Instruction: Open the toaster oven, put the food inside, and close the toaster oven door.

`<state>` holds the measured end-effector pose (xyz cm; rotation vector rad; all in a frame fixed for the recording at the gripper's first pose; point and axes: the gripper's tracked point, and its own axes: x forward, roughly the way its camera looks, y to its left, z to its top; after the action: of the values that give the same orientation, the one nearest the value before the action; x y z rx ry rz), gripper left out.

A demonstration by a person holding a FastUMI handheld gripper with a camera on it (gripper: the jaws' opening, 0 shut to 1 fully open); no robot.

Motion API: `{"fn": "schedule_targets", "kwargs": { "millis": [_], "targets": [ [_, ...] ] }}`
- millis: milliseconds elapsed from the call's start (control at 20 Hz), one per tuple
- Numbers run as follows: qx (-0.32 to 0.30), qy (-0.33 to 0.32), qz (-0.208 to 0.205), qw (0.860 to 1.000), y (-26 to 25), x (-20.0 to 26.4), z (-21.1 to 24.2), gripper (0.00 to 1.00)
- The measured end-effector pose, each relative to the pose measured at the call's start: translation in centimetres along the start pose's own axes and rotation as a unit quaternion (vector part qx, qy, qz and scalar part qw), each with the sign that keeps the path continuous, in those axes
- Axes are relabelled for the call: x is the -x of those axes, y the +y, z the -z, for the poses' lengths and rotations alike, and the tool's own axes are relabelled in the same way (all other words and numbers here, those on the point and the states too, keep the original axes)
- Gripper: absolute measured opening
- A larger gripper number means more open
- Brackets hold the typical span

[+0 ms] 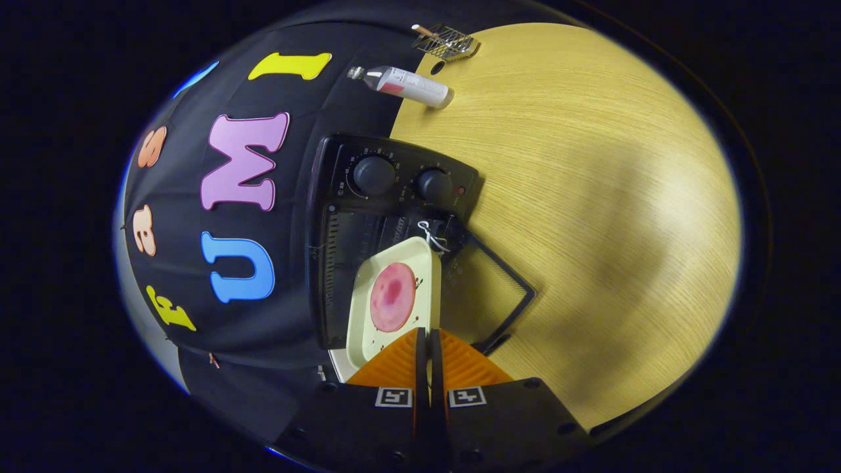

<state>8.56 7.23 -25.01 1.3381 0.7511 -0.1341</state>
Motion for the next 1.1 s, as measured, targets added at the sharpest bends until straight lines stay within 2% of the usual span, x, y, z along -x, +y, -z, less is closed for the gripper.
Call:
{"fn": "schedule_targets", "kwargs": {
  "millis": [400,550,750,900,1000,1050,1100],
  "targets": [
    [0.0,-0.033,-0.018,0.999,2.5,-6.5,-1.0,0.06],
    [0.021,-0.051,-0.024,0.998,3.2,-8.3,-1.3,0.06],
    [0.032,-0.072,-0.008,0.997,3.0,-9.6,-2.0,0.06],
    [0.07,-0.092,0.005,0.993,3.0,-9.4,-2.3,0.06],
    [0.078,-0.093,-0.004,0.993,3.4,-9.3,-2.0,0.13],
    [0.081,-0.091,-0.004,0.993,3.3,-9.0,-1.9,0.21],
    [0.087,-0.09,-0.005,0.992,3.4,-8.8,-1.6,0.22]
  ]
}}
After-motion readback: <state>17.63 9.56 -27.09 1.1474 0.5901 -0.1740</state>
